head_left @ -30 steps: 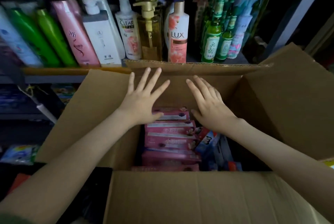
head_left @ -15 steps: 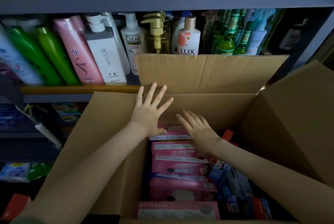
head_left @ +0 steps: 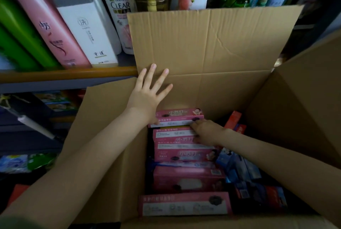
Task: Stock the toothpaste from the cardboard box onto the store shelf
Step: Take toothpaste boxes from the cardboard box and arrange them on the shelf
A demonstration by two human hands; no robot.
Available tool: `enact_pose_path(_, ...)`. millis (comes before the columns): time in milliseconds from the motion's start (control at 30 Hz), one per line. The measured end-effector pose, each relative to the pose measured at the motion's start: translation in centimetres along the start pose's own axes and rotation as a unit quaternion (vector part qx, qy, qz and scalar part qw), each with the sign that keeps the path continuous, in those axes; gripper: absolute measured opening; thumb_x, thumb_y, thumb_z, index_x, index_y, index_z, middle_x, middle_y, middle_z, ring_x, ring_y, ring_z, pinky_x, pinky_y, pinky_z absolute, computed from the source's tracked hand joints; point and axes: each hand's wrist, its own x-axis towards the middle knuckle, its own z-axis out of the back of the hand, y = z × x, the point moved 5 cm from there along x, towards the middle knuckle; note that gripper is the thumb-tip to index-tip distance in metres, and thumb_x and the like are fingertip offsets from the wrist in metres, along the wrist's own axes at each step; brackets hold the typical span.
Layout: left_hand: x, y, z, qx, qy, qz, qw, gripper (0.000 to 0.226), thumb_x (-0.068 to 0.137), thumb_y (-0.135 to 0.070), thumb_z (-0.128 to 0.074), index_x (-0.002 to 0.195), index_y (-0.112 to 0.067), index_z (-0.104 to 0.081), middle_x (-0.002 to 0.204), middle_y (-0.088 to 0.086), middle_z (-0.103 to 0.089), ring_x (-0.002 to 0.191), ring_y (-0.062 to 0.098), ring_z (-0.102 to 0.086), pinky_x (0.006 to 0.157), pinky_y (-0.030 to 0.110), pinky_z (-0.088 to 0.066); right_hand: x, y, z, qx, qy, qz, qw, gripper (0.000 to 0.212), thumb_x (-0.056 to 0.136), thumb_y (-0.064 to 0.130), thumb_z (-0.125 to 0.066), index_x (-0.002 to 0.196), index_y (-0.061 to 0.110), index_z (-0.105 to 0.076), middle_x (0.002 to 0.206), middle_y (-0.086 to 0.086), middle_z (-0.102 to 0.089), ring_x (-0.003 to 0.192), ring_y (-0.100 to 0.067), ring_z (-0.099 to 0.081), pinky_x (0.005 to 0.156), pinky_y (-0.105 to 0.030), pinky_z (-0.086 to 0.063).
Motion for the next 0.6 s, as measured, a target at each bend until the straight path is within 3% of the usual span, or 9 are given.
enact_pose_path(100,-0.1,0.0,0.2,-0.008,0.007,-0.011,1.0,0.112,0.07,-0.084,-0.05,0.154,-0.031,0.002,0.148,0.017,0.042,0.136,0.049,0.031,0.11,0.06,0.016,-0.1,-0.2,0.5,0.027,-0.007,0.011,1.0,0.065,0.093,0.033,-0.056,0.148,0.015,-0.027,0.137,-0.009,-0.044,0.121,-0.027,-0.047,0.098,-0.036,-0.043)
enact_pose_path(233,-0.4,0.2,0.6,-0.047,0.014,-0.028,0.998,0.092,0.072,-0.084,-0.047,0.149,-0.037,-0.03,0.148,0.016,0.042,0.135,0.048,0.033,0.11,0.061,0.018,-1.2,-1.3,2.6,0.15,-0.037,0.028,0.988,0.05,0.092,0.028,-0.059,0.138,0.016,-0.043,0.133,-0.004,-0.045,0.117,-0.022,-0.05,0.099,-0.034,-0.043)
enact_pose_path(333,-0.5,0.3,1.0,-0.09,0.019,-0.041,0.995,0.08,0.073,-0.087,-0.037,0.135,-0.039,-0.051,0.147,0.013,0.043,0.134,0.047,0.037,0.108,0.062,0.023,-2.3,-2.5,4.8,0.251,-0.059,0.025,0.966,0.047,0.092,0.028,-0.061,0.135,0.014,-0.046,0.122,-0.001,-0.044,0.101,-0.013,-0.053,0.085,-0.024,-0.046)
enact_pose_path(433,-0.5,0.4,1.2,-0.12,0.028,-0.05,0.991,0.085,0.067,-0.093,-0.03,0.126,-0.039,-0.059,0.145,0.01,0.045,0.131,0.045,0.042,0.104,0.061,0.028,-3.2,-3.4,6.8,0.311,-0.089,0.029,0.946,0.045,0.089,0.032,-0.065,0.129,0.018,-0.051,0.116,0.001,-0.048,0.104,-0.013,-0.052,0.084,-0.02,-0.044)
enact_pose_path(600,-0.7,0.7,1.8,-0.154,0.028,-0.077,0.985,0.079,0.068,-0.09,-0.04,0.119,-0.034,-0.062,0.141,0.007,0.048,0.124,0.04,0.05,0.096,0.055,0.038,-4.3,-3.5,7.9,0.397,-0.083,0.058,0.912,0.038,0.088,0.028,-0.065,0.124,0.02,-0.056,0.112,0.005,-0.051,0.101,-0.007,-0.056,0.078,-0.01,-0.046)
